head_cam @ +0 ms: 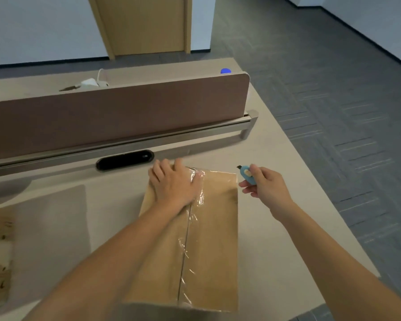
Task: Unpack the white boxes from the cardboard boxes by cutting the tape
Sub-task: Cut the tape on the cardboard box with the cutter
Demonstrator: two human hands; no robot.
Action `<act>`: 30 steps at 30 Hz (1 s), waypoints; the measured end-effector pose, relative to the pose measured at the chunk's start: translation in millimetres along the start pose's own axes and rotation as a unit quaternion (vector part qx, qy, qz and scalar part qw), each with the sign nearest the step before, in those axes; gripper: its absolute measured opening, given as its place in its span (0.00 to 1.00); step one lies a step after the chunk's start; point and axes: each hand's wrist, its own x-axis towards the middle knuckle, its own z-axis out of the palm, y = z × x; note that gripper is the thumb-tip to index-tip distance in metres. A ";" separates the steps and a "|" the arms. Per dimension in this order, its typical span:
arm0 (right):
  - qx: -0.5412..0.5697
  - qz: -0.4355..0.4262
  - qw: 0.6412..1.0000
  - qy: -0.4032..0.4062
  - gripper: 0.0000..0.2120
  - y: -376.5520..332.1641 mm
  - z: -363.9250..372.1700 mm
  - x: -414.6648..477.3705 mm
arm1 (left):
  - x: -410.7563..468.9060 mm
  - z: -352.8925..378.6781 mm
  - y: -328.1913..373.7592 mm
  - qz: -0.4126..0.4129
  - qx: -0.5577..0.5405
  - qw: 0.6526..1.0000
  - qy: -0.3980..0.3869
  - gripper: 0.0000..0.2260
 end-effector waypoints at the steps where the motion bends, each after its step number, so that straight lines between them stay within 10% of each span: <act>1: 0.000 -0.003 1.000 -0.014 0.15 -1.3 -2.3 9.6 | -4.9 4.0 5.4 -0.051 0.001 0.999 -0.017 0.34; 8: -0.017 -0.025 0.996 -0.083 0.16 5.3 -10.6 63.3 | -2.4 13.9 17.2 0.008 0.119 0.992 -0.045 0.36; 20: 0.068 0.043 0.995 -0.065 0.17 81.6 -55.0 50.4 | 21.4 9.0 102.6 0.439 0.005 0.883 -0.168 0.18; 30: 0.067 0.004 0.995 -0.073 0.12 103.7 -33.7 15.9 | 24.2 5.4 108.3 0.482 0.079 0.856 -0.173 0.12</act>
